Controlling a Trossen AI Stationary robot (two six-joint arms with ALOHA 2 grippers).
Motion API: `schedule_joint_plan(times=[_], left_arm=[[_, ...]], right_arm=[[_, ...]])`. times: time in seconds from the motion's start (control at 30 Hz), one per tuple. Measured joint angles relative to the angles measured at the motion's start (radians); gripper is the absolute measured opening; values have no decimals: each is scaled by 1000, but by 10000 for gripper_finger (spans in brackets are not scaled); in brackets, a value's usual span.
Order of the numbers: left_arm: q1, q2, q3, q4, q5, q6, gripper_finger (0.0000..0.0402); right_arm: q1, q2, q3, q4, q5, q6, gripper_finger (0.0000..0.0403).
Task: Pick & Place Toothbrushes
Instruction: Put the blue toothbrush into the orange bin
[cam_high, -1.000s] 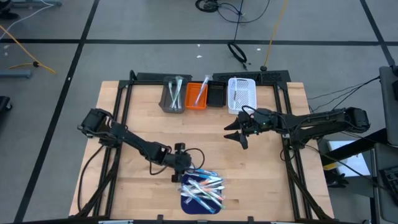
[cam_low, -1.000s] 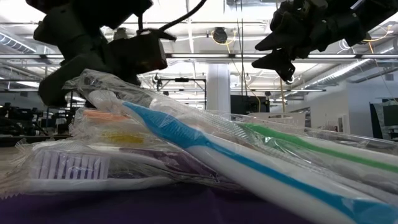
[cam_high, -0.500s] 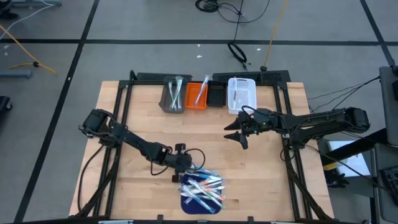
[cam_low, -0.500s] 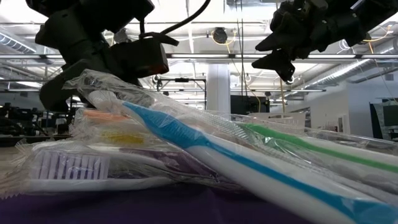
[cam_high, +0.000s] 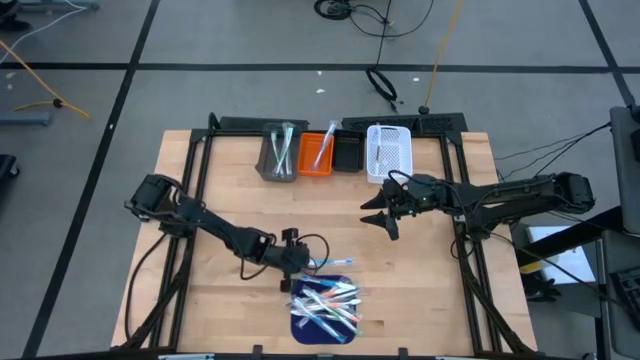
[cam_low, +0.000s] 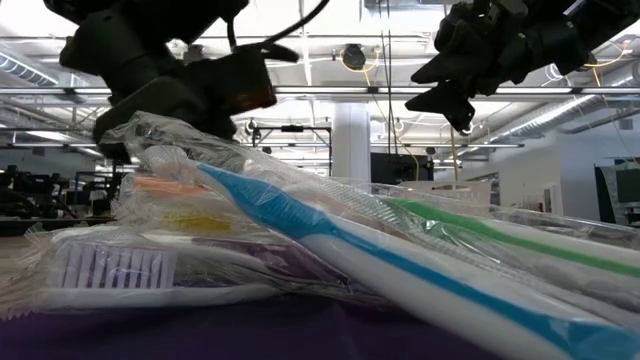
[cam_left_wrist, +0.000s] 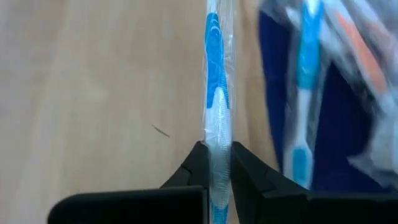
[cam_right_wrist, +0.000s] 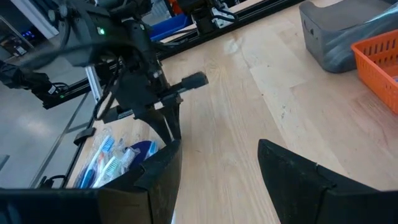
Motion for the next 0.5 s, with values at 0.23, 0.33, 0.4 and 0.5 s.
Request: schedule_joint_plan(times=[0.23, 0.33, 0.4, 0.5], left_arm=[[11, -54, 0, 34, -118, -80, 27], [21, -84, 0, 62, -170, -112, 29], [25, -104, 0, 67, -206, -120, 26], [34, -129, 2, 88, -244, -122, 22]], right_arm=[[0, 0, 0, -3, 0, -4, 203], [0, 0, 0, -3, -1, -4, 203], [0, 0, 0, -3, -3, -5, 203], [0, 0, 0, 0, -4, -4, 203]])
